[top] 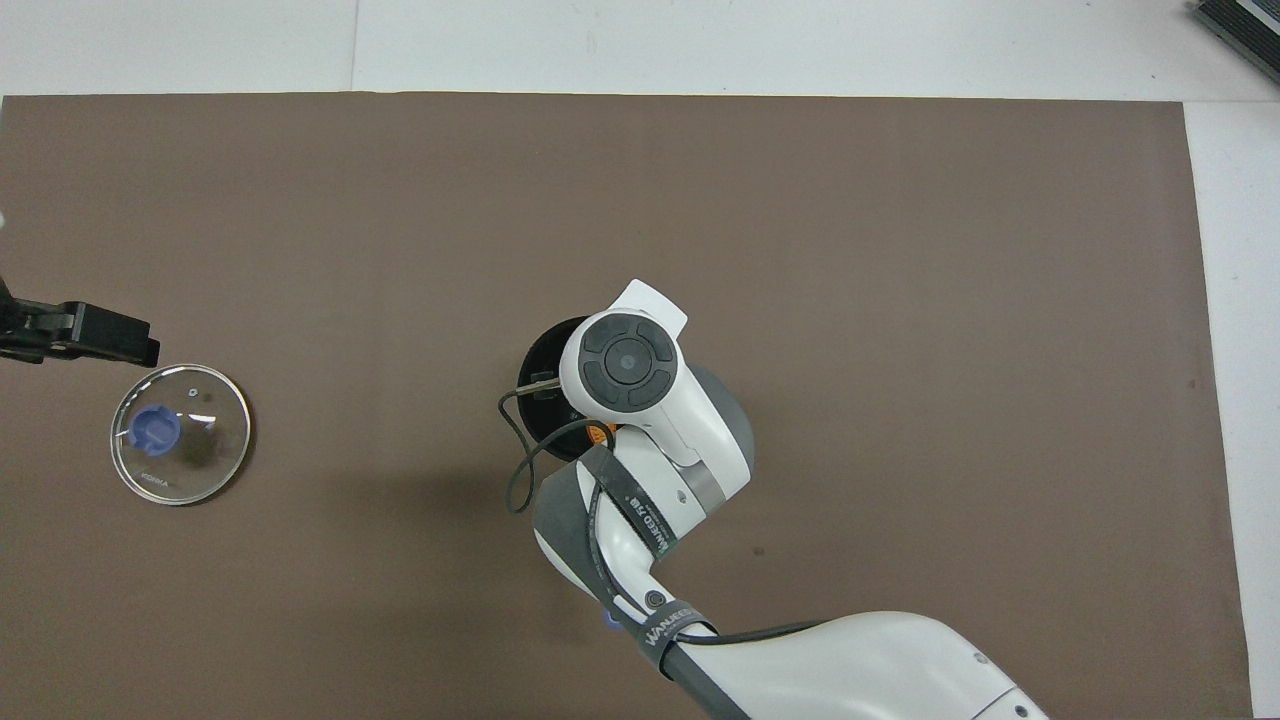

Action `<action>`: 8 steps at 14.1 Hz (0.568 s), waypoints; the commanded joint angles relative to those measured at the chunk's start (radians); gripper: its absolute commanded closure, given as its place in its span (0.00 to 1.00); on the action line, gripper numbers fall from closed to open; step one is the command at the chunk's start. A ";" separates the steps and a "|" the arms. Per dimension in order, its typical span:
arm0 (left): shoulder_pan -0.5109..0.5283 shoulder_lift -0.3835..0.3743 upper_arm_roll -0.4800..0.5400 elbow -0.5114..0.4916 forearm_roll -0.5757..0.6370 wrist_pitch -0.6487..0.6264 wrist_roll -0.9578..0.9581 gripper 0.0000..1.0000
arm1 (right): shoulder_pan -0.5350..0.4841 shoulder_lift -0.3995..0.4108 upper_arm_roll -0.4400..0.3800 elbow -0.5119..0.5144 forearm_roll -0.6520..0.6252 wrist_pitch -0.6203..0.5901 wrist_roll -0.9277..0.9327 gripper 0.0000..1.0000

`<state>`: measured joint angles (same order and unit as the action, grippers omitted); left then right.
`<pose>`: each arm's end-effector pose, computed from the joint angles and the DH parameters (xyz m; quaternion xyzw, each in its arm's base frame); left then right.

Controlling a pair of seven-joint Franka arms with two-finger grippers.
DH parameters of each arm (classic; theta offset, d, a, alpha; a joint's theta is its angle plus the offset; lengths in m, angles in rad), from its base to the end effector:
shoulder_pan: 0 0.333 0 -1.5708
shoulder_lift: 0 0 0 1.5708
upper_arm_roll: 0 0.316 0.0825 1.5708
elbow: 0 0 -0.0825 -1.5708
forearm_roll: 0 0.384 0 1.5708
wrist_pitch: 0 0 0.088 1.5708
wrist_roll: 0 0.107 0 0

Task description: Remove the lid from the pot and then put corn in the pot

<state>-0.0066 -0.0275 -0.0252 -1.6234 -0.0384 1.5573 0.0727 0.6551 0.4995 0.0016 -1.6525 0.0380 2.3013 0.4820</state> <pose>0.5431 -0.0216 0.6137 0.9983 -0.0521 -0.0189 0.0192 0.5484 0.4236 0.3363 -0.9942 -0.0753 -0.0545 0.0532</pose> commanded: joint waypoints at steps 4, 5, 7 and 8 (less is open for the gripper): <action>-0.009 -0.006 0.007 -0.003 -0.004 -0.014 -0.011 0.00 | 0.005 -0.035 0.000 -0.004 0.005 0.012 -0.013 0.31; -0.007 -0.006 0.008 -0.003 -0.005 -0.014 -0.011 0.00 | 0.005 -0.050 0.000 -0.004 0.003 0.006 -0.005 0.31; 0.005 -0.006 0.007 -0.003 -0.005 -0.017 -0.016 0.00 | -0.002 -0.099 0.000 -0.006 0.005 -0.046 0.007 0.28; 0.007 -0.005 0.007 0.000 -0.006 -0.017 -0.007 0.00 | -0.009 -0.129 -0.009 -0.006 0.011 -0.080 0.007 0.24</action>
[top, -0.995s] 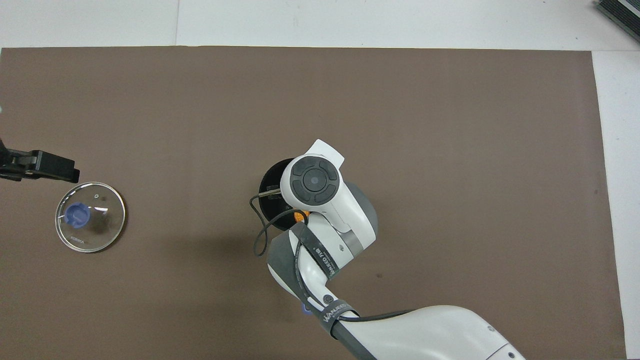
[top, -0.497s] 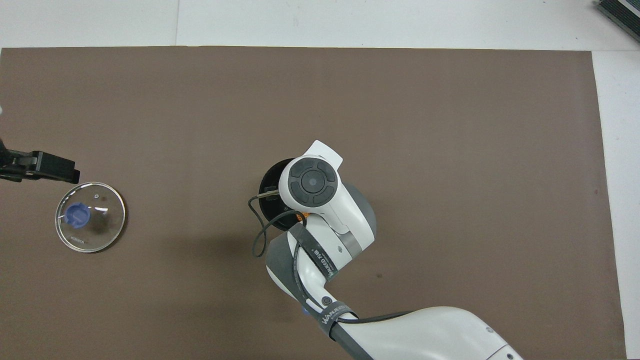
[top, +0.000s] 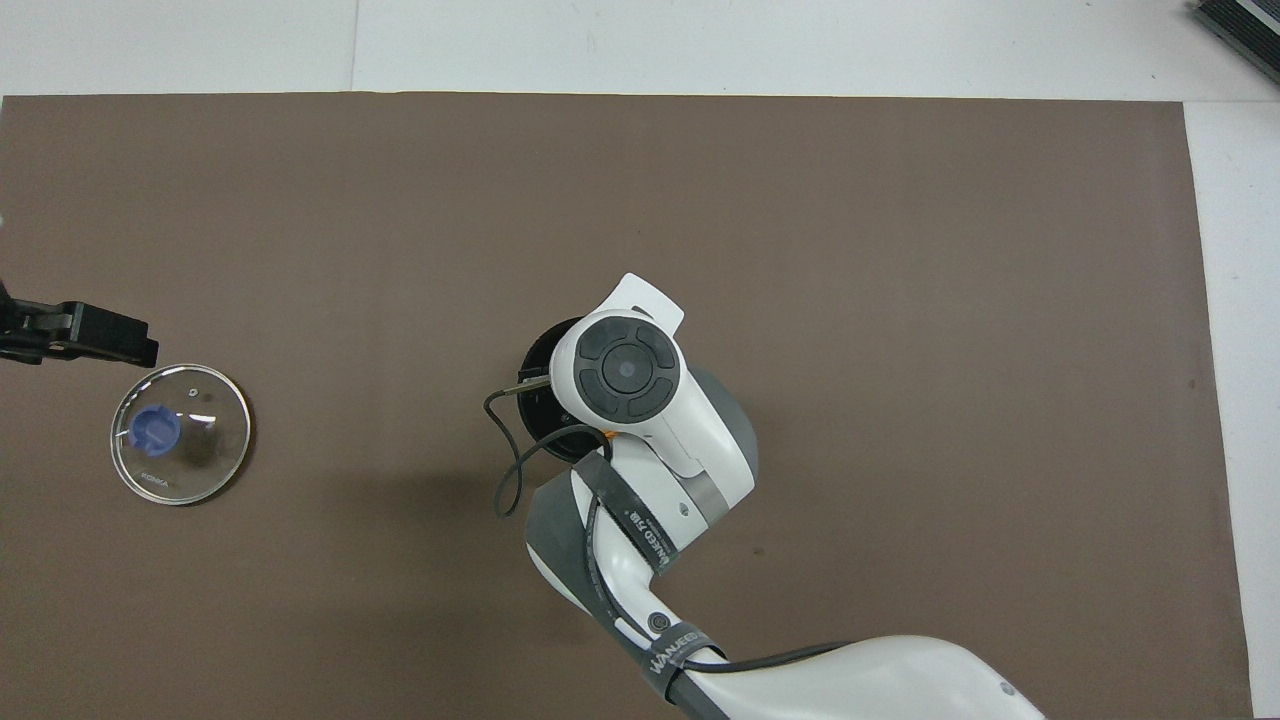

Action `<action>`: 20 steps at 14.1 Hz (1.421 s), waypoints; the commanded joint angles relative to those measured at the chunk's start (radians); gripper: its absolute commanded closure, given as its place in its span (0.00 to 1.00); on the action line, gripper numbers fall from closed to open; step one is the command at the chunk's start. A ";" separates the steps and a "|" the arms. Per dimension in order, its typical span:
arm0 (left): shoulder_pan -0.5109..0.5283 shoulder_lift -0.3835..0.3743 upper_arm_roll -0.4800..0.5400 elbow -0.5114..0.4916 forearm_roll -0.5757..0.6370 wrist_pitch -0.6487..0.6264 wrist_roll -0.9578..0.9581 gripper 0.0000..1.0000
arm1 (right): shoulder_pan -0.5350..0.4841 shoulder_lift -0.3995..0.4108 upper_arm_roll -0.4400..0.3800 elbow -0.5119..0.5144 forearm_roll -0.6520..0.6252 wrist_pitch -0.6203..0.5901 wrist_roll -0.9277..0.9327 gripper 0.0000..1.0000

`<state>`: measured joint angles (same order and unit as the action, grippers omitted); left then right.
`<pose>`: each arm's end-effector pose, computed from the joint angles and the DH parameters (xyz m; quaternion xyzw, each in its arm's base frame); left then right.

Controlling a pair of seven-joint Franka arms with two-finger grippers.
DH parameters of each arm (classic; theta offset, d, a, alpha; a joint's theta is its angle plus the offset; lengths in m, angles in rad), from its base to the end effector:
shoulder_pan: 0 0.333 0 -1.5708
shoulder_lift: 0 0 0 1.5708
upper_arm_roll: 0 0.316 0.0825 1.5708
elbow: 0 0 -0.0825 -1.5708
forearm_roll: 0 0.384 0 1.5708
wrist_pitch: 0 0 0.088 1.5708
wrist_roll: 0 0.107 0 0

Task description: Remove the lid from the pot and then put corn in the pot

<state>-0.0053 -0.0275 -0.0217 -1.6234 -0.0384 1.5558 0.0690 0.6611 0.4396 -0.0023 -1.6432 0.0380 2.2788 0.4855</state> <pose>0.5431 -0.0190 0.6136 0.9985 -0.0479 -0.0196 0.0193 0.5461 0.4242 0.3798 -0.9922 -0.0754 -0.0741 0.0657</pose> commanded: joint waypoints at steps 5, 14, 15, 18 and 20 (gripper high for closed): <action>-0.004 0.001 0.005 0.007 -0.006 0.010 -0.006 0.00 | -0.181 -0.243 -0.013 -0.024 0.020 -0.226 -0.007 0.08; 0.007 -0.002 0.008 0.007 -0.006 -0.002 -0.005 0.00 | -0.521 -0.416 -0.016 0.005 -0.001 -0.382 -0.105 0.00; 0.007 0.000 0.008 0.007 -0.006 -0.002 -0.005 0.00 | -0.553 -0.421 -0.021 0.014 -0.003 -0.410 -0.128 0.00; 0.008 0.000 0.008 0.007 -0.006 -0.002 -0.005 0.00 | -0.609 -0.427 -0.067 0.092 -0.003 -0.527 -0.183 0.00; 0.007 0.000 0.008 0.007 -0.006 -0.002 -0.005 0.00 | -0.609 -0.427 -0.099 0.146 -0.004 -0.642 -0.206 0.00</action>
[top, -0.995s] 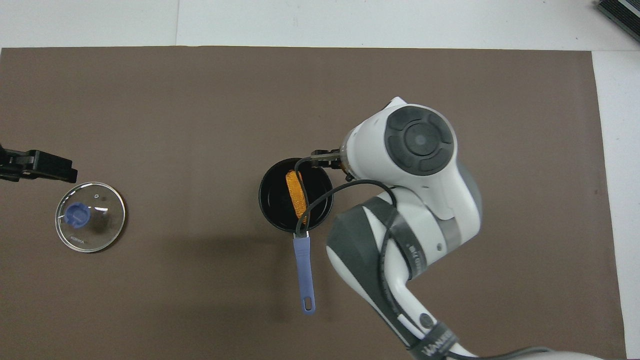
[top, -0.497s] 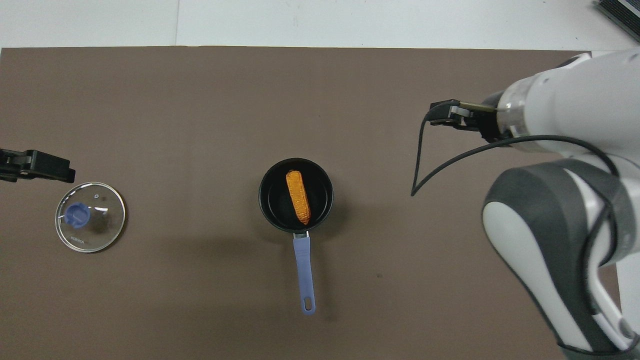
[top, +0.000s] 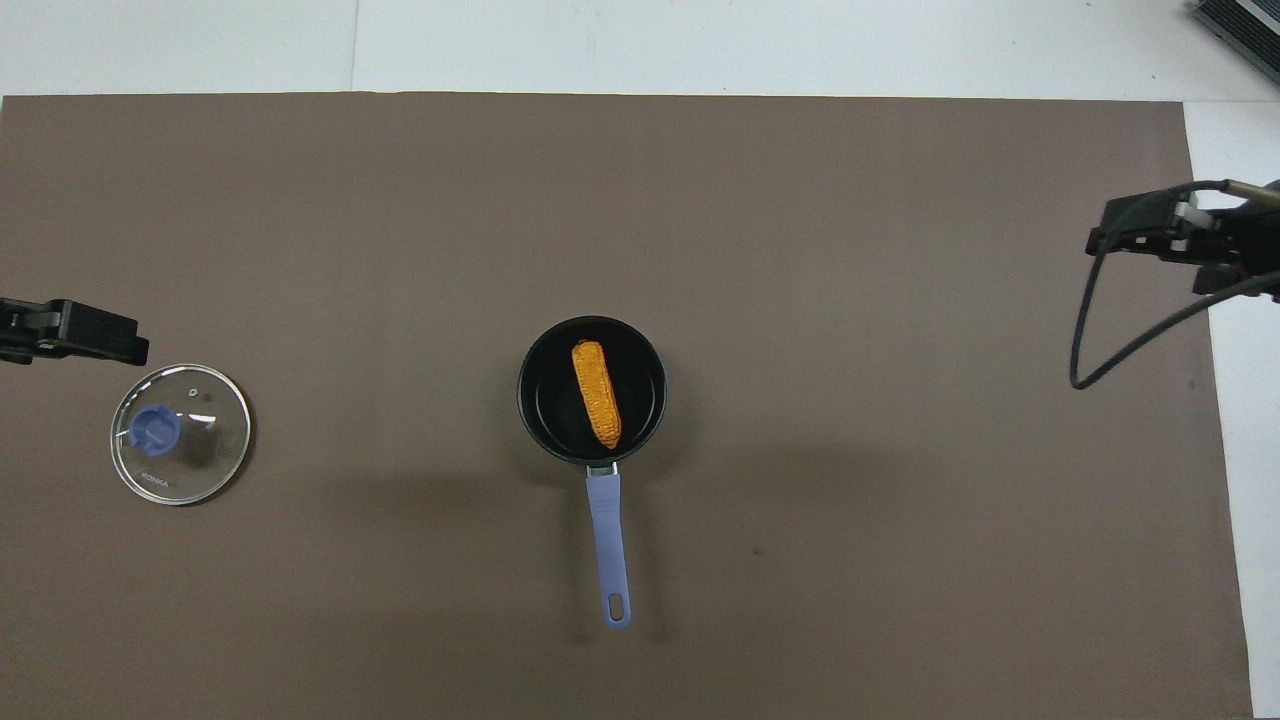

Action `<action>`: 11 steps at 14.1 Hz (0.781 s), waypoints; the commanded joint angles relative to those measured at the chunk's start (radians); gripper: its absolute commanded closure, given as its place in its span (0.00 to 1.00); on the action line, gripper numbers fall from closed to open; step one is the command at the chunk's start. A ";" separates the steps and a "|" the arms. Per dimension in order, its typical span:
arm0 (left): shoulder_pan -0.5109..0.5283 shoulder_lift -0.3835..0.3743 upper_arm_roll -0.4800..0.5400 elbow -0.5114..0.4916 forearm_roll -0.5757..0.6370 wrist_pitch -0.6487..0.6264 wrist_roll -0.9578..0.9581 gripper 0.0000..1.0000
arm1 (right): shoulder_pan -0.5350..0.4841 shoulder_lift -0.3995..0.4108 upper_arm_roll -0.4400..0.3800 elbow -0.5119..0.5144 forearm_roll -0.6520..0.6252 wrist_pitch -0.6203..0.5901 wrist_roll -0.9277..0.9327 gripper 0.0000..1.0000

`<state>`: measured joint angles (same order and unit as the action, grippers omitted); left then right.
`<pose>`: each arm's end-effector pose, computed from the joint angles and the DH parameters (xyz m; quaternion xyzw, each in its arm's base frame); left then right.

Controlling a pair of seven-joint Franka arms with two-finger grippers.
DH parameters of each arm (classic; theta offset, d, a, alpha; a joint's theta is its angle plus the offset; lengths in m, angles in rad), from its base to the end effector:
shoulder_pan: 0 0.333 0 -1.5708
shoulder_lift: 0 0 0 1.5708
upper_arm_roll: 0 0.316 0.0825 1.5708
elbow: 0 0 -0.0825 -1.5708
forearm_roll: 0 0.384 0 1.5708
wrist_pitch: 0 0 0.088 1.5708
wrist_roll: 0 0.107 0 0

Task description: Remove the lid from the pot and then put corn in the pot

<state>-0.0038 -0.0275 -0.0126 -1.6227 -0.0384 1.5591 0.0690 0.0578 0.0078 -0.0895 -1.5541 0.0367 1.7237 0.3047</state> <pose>0.5436 -0.0132 0.6142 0.9988 -0.0425 -0.0175 0.0195 0.5721 -0.0145 0.6429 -0.9823 0.1681 -0.0776 0.0288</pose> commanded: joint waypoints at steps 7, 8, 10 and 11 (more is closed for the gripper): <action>0.007 -0.006 0.000 0.000 0.000 -0.042 0.000 0.00 | 0.008 -0.034 0.005 0.039 -0.031 -0.161 -0.039 0.00; 0.005 -0.008 0.000 -0.002 0.000 -0.045 0.000 0.00 | 0.013 -0.029 0.005 0.037 -0.031 -0.158 -0.039 0.00; 0.004 -0.008 -0.001 -0.002 0.000 -0.051 0.000 0.00 | 0.027 -0.028 0.005 0.035 -0.031 -0.155 -0.038 0.00; 0.005 -0.008 0.000 -0.003 0.000 -0.051 0.000 0.00 | 0.027 -0.029 0.007 0.035 -0.027 -0.154 -0.039 0.00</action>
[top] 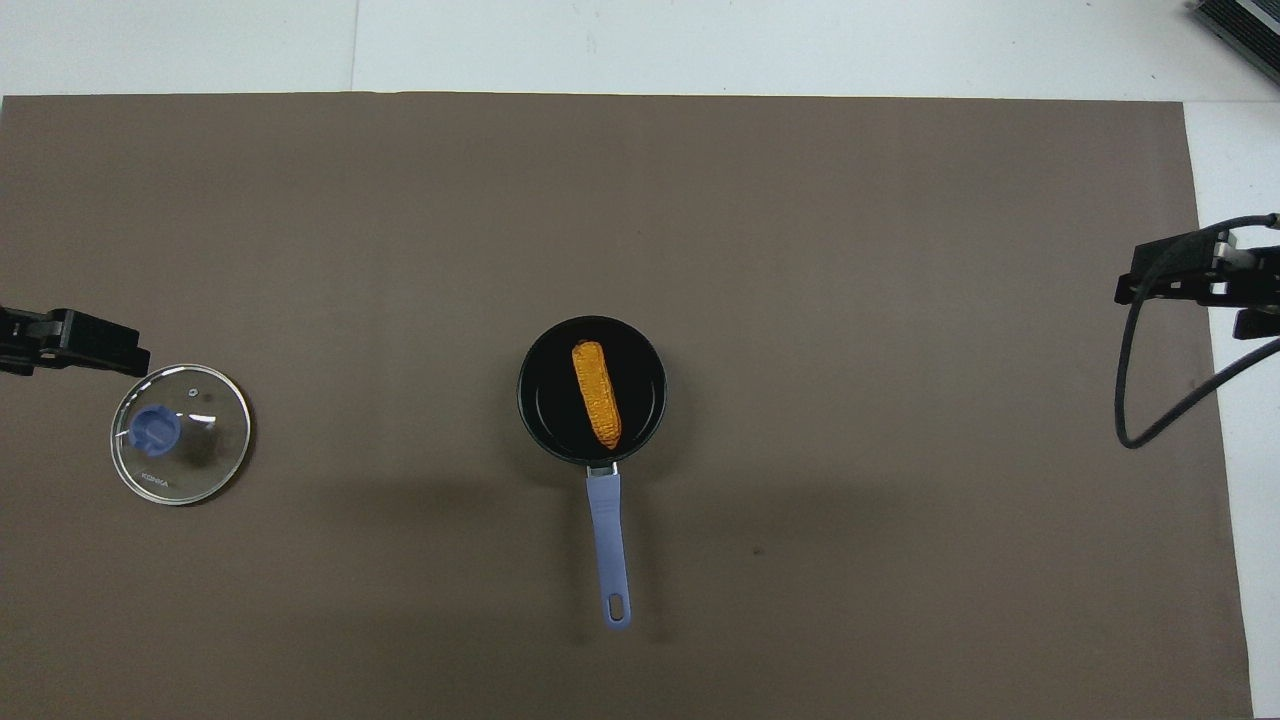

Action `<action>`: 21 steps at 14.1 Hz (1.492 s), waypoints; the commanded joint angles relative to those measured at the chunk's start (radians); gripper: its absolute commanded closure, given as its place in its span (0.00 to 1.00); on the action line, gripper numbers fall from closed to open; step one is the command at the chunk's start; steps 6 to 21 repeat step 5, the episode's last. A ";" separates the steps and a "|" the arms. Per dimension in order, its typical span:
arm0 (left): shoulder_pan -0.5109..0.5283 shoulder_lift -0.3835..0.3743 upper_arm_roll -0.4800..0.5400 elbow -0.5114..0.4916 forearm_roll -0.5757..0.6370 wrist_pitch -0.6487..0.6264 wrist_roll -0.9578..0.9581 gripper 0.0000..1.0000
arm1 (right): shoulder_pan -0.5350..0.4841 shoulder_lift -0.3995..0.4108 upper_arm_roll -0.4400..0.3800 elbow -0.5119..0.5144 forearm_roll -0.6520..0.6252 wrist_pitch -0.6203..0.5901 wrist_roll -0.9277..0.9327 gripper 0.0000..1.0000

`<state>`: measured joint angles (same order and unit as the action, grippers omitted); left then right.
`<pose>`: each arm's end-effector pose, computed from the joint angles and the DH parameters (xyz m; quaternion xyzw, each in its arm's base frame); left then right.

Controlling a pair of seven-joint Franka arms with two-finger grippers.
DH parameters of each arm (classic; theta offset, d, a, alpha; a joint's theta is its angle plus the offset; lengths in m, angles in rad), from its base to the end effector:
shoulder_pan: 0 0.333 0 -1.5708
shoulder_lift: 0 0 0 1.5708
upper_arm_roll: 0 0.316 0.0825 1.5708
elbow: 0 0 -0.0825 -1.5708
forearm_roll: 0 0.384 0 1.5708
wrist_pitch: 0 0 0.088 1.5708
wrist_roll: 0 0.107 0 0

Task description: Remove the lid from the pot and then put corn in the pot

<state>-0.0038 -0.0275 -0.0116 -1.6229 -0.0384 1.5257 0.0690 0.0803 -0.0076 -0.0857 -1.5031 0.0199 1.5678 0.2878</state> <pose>0.5399 -0.0127 0.6114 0.9983 -0.0423 -0.0343 0.0200 0.5523 -0.0011 0.6604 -0.9886 0.1456 -0.0343 0.0153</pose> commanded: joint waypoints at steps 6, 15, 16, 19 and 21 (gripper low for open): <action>0.004 -0.009 -0.001 -0.003 0.000 -0.016 0.002 0.00 | 0.036 -0.017 0.003 -0.025 -0.032 -0.014 -0.067 0.00; 0.004 -0.009 -0.001 -0.003 0.000 -0.016 0.002 0.00 | 0.036 -0.017 0.003 -0.025 -0.032 -0.014 -0.067 0.00; 0.004 -0.009 -0.001 -0.003 0.000 -0.016 0.002 0.00 | 0.036 -0.017 0.003 -0.025 -0.032 -0.014 -0.067 0.00; 0.004 -0.009 -0.001 -0.003 0.000 -0.016 0.002 0.00 | 0.036 -0.017 0.003 -0.025 -0.032 -0.014 -0.067 0.00; 0.004 -0.009 -0.001 -0.003 0.000 -0.016 0.002 0.00 | 0.036 -0.017 0.003 -0.025 -0.032 -0.014 -0.067 0.00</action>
